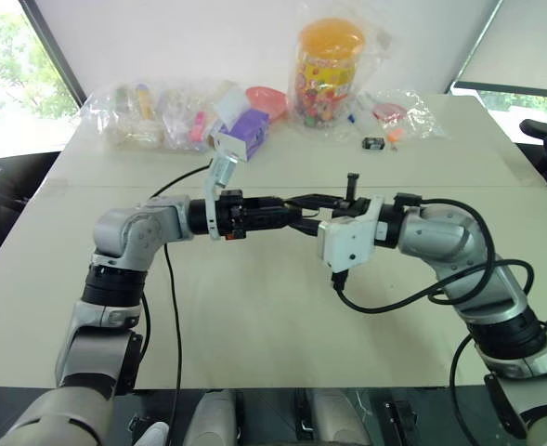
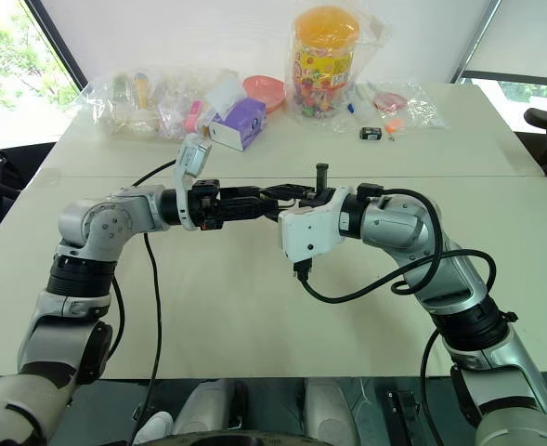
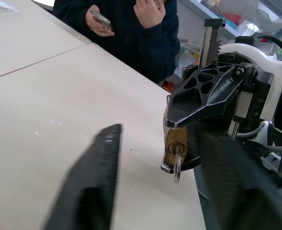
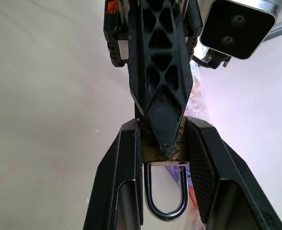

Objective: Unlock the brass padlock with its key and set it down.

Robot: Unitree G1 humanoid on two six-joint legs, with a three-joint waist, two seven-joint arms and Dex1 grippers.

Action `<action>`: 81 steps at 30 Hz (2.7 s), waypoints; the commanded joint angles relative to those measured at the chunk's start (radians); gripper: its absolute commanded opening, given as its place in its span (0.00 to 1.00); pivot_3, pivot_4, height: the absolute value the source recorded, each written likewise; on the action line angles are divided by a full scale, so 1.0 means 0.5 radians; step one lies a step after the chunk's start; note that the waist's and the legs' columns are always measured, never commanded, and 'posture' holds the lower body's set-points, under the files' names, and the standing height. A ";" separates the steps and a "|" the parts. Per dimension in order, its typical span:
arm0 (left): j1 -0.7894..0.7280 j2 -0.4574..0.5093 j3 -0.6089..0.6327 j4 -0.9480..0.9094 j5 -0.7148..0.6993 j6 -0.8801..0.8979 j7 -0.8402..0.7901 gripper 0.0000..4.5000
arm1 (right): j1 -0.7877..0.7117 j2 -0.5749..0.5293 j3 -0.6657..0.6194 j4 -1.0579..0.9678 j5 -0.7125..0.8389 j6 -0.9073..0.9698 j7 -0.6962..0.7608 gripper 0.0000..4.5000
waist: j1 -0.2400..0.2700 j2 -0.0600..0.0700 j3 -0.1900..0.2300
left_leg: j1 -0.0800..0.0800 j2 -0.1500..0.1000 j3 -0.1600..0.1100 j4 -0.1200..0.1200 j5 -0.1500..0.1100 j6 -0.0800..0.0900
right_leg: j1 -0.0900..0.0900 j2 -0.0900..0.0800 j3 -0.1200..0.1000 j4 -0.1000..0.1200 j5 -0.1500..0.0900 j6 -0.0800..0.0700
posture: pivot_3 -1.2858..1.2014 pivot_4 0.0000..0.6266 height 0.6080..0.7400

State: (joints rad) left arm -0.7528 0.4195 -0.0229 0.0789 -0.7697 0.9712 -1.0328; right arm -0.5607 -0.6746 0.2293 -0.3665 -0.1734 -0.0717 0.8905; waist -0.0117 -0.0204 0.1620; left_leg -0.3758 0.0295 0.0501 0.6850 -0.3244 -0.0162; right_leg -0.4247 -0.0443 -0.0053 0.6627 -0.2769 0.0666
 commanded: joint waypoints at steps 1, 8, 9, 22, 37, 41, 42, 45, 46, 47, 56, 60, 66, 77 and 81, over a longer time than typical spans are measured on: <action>-0.010 0.001 0.015 -0.059 -0.006 -0.032 -0.011 0.13 | -0.014 0.004 -0.019 -0.063 0.019 -0.009 -0.009 0.16 | 0.000 0.000 0.000 | 0.000 0.000 0.000 0.000 0.000 0.000 | 0.000 0.000 0.000 0.000 0.000 0.000 | 0.52 0.24 1.00; -0.009 -0.001 -0.005 -0.082 0.024 -0.043 0.015 0.01 | -0.009 -0.002 -0.018 -0.078 0.022 -0.001 0.001 0.16 | 0.000 0.000 0.000 | 0.000 0.000 0.000 0.000 0.000 0.000 | 0.000 0.000 0.000 0.000 0.000 0.000 | 0.52 0.24 1.00; -0.011 0.002 -0.018 -0.080 0.045 -0.053 0.024 0.01 | -0.010 -0.001 -0.018 -0.075 0.022 -0.003 0.001 0.16 | 0.000 0.000 0.000 | 0.000 0.000 0.000 0.000 0.000 0.000 | 0.000 0.000 0.000 0.000 0.000 0.000 | 0.52 0.24 1.00; -0.006 0.001 -0.026 -0.065 0.094 -0.111 -0.025 0.00 | 0.023 -0.096 -0.077 -0.121 0.159 0.224 0.130 0.99 | 0.001 0.000 0.000 | 0.000 0.000 0.000 0.000 0.000 0.000 | 0.000 0.000 0.000 0.000 0.000 0.000 | 0.52 0.24 1.00; 0.011 0.079 -0.048 -0.092 0.135 -0.145 -0.090 0.00 | 0.111 -0.113 -0.593 -0.421 1.107 1.560 0.054 0.34 | 0.002 0.000 0.000 | 0.000 0.000 -0.001 0.000 -0.001 0.001 | 0.000 -0.001 0.000 -0.001 0.000 0.000 | 0.52 0.24 1.00; -0.011 0.071 -0.057 -0.080 0.142 -0.152 -0.098 0.00 | 0.053 -0.050 -0.618 -0.504 1.315 1.772 -0.046 0.01 | 0.001 0.000 0.000 | 0.000 0.001 -0.001 0.000 -0.001 0.001 | 0.000 -0.001 0.000 -0.001 0.000 0.000 | 0.52 0.24 1.00; -0.014 0.072 -0.059 -0.078 0.142 -0.154 -0.100 0.00 | 0.050 -0.050 -0.612 -0.517 1.340 1.795 -0.061 0.01 | 0.001 0.000 0.000 | 0.000 0.001 -0.001 -0.001 -0.001 0.001 | 0.000 -0.001 0.000 -0.001 0.000 0.000 | 0.52 0.24 1.00; -0.025 0.072 -0.065 -0.075 0.139 -0.156 -0.108 0.00 | 0.042 -0.045 -0.572 -0.530 1.371 1.832 -0.123 0.01 | 0.001 0.000 0.000 | -0.001 0.001 -0.001 -0.001 -0.001 0.001 | 0.000 -0.001 0.000 -0.001 0.000 0.000 | 0.52 0.24 1.00; -0.028 0.070 -0.067 -0.075 0.139 -0.156 -0.109 0.00 | 0.043 -0.041 -0.552 -0.531 1.375 1.841 -0.145 0.01 | 0.002 0.000 0.000 | -0.001 0.000 -0.001 0.000 -0.001 0.001 | 0.000 -0.002 0.000 -0.001 0.000 0.000 | 0.52 0.24 1.00; -0.031 0.069 -0.068 -0.074 0.139 -0.156 -0.110 0.00 | 0.044 -0.040 -0.539 -0.531 1.380 1.846 -0.161 0.01 | 0.002 0.000 0.000 | -0.001 0.000 -0.001 0.000 -0.001 0.001 | 0.000 -0.002 0.000 -0.001 0.000 0.000 | 0.52 0.24 1.00; -0.016 0.065 -0.050 -0.136 0.094 -0.124 -0.124 0.00 | 0.054 -0.037 -0.429 -0.436 1.324 1.710 -0.221 0.01 | 0.001 0.000 0.000 | -0.001 0.000 -0.001 0.000 -0.001 0.001 | 0.000 -0.001 0.000 -0.001 0.000 0.000 | 0.52 0.24 1.00; 0.000 0.072 -0.041 -0.173 0.070 -0.097 -0.122 0.00 | 0.071 -0.059 -0.398 -0.378 1.289 1.637 -0.210 0.01 | 0.001 0.000 0.000 | -0.001 0.000 -0.001 0.000 -0.001 0.001 | 0.000 -0.001 0.000 -0.001 0.000 0.000 | 0.52 0.24 1.00; 0.015 0.086 -0.030 -0.210 0.040 -0.072 -0.118 0.00 | 0.121 -0.078 -0.364 -0.351 1.239 1.563 -0.197 0.01 | 0.001 0.000 0.000 | -0.001 0.000 -0.001 -0.001 -0.001 0.001 | 0.000 -0.001 0.000 -0.001 0.000 0.000 | 0.52 0.24 1.00; -0.008 0.094 -0.016 -0.207 0.006 -0.046 -0.134 0.00 | 0.166 -0.102 -0.334 -0.325 1.179 1.490 -0.182 0.01 | 0.001 0.000 0.000 | -0.001 0.000 -0.001 -0.001 -0.001 0.001 | 0.000 0.000 0.000 -0.002 0.000 0.000 | 0.52 0.24 1.00; -0.009 0.098 -0.019 -0.210 0.004 -0.042 -0.145 0.00 | 0.148 -0.111 -0.335 -0.285 1.158 1.446 -0.175 0.01 | 0.001 0.000 0.000 | -0.001 0.000 -0.001 -0.001 -0.001 0.001 | 0.000 0.001 0.000 -0.002 0.000 0.000 | 0.52 0.24 1.00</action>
State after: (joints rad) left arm -0.7410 0.4627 -0.0609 0.0112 -0.7350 0.9552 -1.0887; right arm -0.4790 -0.7222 0.0700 -0.5091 0.4130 0.6688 0.8001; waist -0.0110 -0.0204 0.1620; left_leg -0.3764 0.0296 0.0497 0.6846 -0.3248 -0.0155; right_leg -0.4247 -0.0438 -0.0052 0.6617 -0.2769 0.0666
